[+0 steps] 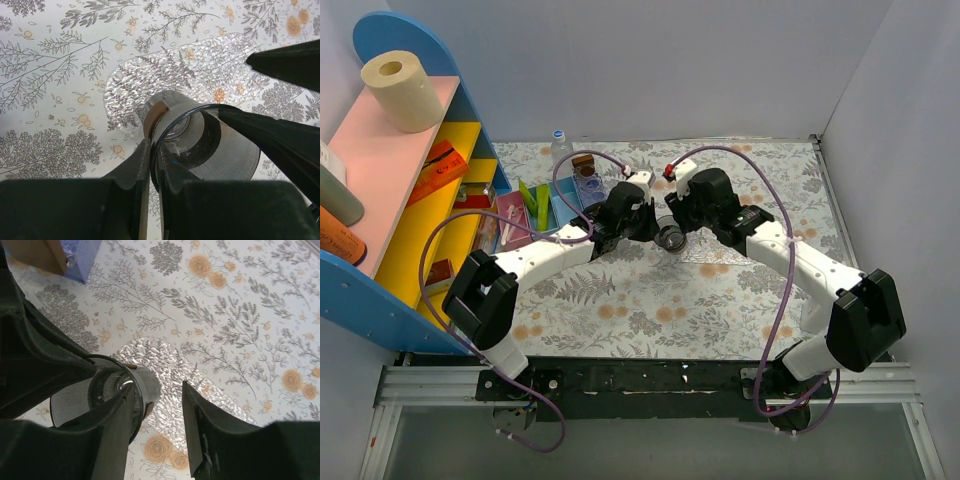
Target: Prepare toiletry sets of a toothbrush and toothpaste on the tray
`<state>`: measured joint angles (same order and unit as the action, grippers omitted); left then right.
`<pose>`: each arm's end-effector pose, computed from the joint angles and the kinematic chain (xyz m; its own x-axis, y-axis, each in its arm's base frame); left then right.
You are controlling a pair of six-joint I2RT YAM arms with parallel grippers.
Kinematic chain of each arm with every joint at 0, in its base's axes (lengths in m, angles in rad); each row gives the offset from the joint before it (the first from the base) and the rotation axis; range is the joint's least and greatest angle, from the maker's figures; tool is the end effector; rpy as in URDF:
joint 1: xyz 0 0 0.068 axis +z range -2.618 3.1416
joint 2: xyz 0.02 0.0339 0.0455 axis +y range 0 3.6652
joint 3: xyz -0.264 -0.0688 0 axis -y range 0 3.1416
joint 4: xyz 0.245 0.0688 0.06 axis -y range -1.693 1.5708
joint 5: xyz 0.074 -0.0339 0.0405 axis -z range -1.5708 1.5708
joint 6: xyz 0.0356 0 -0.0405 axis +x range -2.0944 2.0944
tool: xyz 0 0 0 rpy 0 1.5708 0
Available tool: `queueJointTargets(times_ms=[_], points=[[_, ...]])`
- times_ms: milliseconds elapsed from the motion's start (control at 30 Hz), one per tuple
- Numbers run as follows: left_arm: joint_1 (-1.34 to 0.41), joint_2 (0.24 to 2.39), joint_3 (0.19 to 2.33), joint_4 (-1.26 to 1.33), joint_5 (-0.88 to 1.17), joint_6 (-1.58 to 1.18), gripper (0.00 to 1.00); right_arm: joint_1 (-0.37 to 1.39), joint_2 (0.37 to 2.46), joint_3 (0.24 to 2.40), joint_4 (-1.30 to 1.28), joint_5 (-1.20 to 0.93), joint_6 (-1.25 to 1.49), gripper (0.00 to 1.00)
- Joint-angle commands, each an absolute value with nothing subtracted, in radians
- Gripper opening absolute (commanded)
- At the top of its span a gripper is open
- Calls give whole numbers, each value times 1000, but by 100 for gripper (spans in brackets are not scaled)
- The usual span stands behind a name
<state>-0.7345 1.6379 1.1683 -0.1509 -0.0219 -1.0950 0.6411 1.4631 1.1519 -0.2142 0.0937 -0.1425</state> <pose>0.2770 -0.2491 0.2558 -0.7815 -0.4917 -0.3840 -0.0827 0.6917 -0.7174 0.2728 0.1994 0.3032 -0.3225 -0.4171 -0.8497 -0.5823 0.7952 -0.1693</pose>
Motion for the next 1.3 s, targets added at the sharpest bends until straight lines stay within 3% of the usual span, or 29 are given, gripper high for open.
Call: queueJointTargets(times_ms=[0,367,700,1167,1267], points=[[-738,1626,1172,-121,-32,-1127,0,652,1413,1135,-123,228,-97,51],[-738,1624,1158,-109,-64,-1144,0,758,1468,1190,-262,391,18,54],[-738,1618,1151,-101,-95,-1149,0,761,1440,1151,-265,359,135,54],[-738,1606,1135,-84,-100,-1154,0,793,1548,1181,-322,380,213,41],[-738,1606,1137,-84,-100,-1152,0,798,1555,1175,-322,405,235,34]])
